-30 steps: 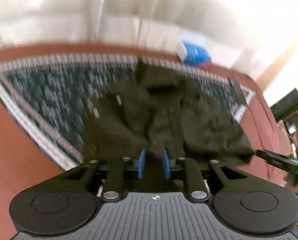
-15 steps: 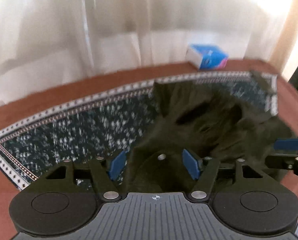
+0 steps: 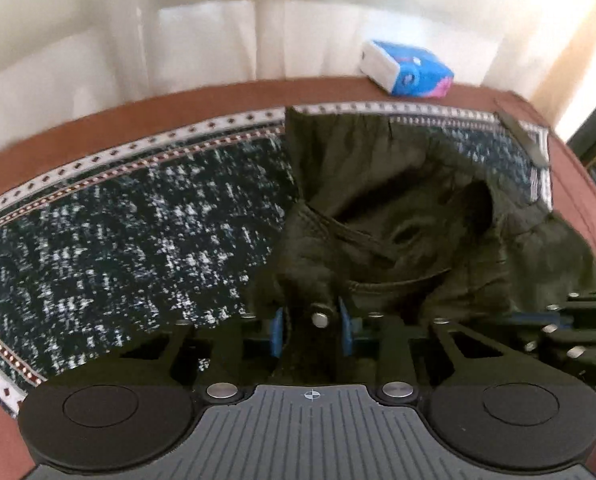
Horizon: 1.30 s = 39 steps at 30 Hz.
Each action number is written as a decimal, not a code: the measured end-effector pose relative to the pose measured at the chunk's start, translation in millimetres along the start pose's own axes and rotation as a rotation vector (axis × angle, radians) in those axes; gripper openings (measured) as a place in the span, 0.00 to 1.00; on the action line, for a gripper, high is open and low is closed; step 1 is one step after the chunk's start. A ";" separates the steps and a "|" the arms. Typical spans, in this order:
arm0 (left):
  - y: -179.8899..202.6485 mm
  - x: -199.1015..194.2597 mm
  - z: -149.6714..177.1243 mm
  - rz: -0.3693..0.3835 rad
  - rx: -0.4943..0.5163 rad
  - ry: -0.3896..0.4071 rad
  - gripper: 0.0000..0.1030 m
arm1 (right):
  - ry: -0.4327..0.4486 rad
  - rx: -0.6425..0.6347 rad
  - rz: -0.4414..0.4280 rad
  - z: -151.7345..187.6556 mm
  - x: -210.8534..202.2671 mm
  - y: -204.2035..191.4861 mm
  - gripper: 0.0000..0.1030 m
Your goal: Fold clothes
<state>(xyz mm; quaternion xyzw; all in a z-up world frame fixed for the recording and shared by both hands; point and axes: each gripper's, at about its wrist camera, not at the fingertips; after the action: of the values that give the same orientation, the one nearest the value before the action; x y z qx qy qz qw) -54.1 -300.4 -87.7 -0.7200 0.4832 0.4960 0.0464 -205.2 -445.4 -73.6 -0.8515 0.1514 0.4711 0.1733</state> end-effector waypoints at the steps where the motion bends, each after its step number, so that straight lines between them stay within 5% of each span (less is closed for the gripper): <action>1: 0.6 -11.6 0.3 0.010 -0.022 0.038 0.12 | 0.021 0.014 -0.005 0.4 -11.3 5.1 0.04; 7: 11.5 -89.2 11.1 0.031 -0.120 0.239 0.08 | 0.183 0.051 0.028 12.7 -119.6 46.5 0.03; 12: 31.5 -116.5 42.4 0.065 -0.199 0.267 0.08 | 0.213 0.117 0.050 60.1 -187.4 89.1 0.03; 16: 63.4 -97.0 84.8 -0.021 -0.180 0.165 0.08 | 0.065 0.185 0.017 113.4 -179.1 116.5 0.03; 22: 70.7 -59.9 149.7 -0.145 -0.259 0.008 0.12 | -0.230 0.204 -0.039 185.8 -113.2 137.8 0.04; 23: 70.8 -56.3 157.5 -0.159 -0.267 -0.006 0.16 | -0.266 0.191 -0.045 194.6 -102.4 138.8 0.04; 25: 72.6 -54.9 169.8 -0.187 -0.282 -0.018 0.47 | -0.320 0.166 -0.048 205.3 -86.7 140.9 0.07; 27: 78.3 -67.7 173.7 -0.213 -0.292 0.002 0.61 | -0.348 0.158 -0.047 209.1 -80.5 144.8 0.11; 31: 91.3 -102.9 174.6 -0.256 -0.320 0.058 0.71 | -0.236 0.119 -0.003 193.1 -103.6 166.3 0.37; 36: 118.4 -135.8 139.5 -0.233 -0.282 0.167 0.74 | -0.043 0.122 0.027 147.7 -127.1 196.8 0.43; 39: 135.0 -117.1 110.6 -0.185 -0.193 0.196 0.76 | 0.027 0.096 0.045 120.6 -119.2 193.2 0.43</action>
<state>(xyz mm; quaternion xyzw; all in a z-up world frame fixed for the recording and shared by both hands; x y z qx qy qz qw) -233.1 -235.3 1.1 -0.8075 0.3669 0.4612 -0.0248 -437.8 -554.0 -61.0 -0.8449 0.1954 0.4554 0.2014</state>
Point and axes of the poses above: each gripper's, at about its wrist camera, not at the fingertips, and x roughly the way its jaws point, y to its right, z to its underside, and after that the axes turned 15 degrees about z, right-handed
